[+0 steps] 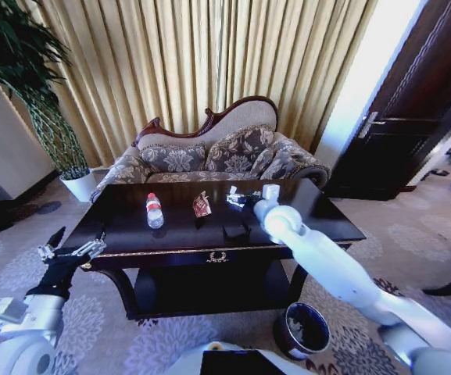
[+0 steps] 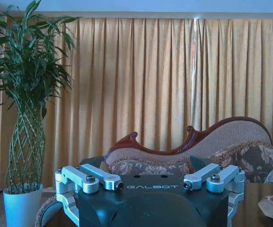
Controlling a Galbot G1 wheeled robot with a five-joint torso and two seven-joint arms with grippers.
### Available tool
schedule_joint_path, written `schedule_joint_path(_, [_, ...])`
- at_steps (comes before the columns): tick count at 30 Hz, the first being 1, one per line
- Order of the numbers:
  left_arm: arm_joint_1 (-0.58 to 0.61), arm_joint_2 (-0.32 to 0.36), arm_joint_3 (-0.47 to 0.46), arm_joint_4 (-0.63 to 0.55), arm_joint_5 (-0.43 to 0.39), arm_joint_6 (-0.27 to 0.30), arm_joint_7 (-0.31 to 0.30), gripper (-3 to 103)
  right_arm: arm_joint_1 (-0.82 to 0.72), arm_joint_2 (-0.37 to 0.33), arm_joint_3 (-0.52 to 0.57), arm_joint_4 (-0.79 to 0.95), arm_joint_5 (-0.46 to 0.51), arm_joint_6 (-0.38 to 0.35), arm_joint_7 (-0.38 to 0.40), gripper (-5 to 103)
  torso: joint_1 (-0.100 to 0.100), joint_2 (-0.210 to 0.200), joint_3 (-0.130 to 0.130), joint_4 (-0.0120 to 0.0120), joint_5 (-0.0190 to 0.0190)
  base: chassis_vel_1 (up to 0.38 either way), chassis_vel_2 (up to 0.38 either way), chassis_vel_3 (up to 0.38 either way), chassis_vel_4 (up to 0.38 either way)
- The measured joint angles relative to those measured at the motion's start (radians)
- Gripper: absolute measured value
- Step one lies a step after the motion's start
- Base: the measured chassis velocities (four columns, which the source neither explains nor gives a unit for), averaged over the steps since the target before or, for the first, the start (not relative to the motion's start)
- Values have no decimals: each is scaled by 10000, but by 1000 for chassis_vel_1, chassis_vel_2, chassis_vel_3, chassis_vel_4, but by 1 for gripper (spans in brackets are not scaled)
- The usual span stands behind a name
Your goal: Move to the front of the table and place the trash on the table into the trash bin.
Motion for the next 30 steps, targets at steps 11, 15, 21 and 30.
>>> schedule_joint_path(11, [7, -80, 16, -11, 47, 0, 4, 100, 624, 843, -473, -959, 148, -37, 932, 100, 0, 0, 0, 1, 0, 0, 0, 0, 0])
schedule_joint_path(15, [23, -136, 21, -11, 49, -10, 23, 100, 713, 943, -541, -1188, 165, -34, 1059, 100, 0, 0, 0, 2, 0, 0, 0, 0, 0])
schedule_joint_path(21, [24, -169, 20, -7, 48, -35, 38, 100, 891, 1159, -587, -1573, 217, -22, 1087, 100, 0, 0, 0, 1, 1, 0, 0, 0, 0])
schedule_joint_path(30, [8, -139, 8, -2, 26, -52, 46, 100, 1004, 1468, -660, -2025, 59, -13, 1083, 100, -1, 0, 0, 2, 1, 0, 0, 0, 0])
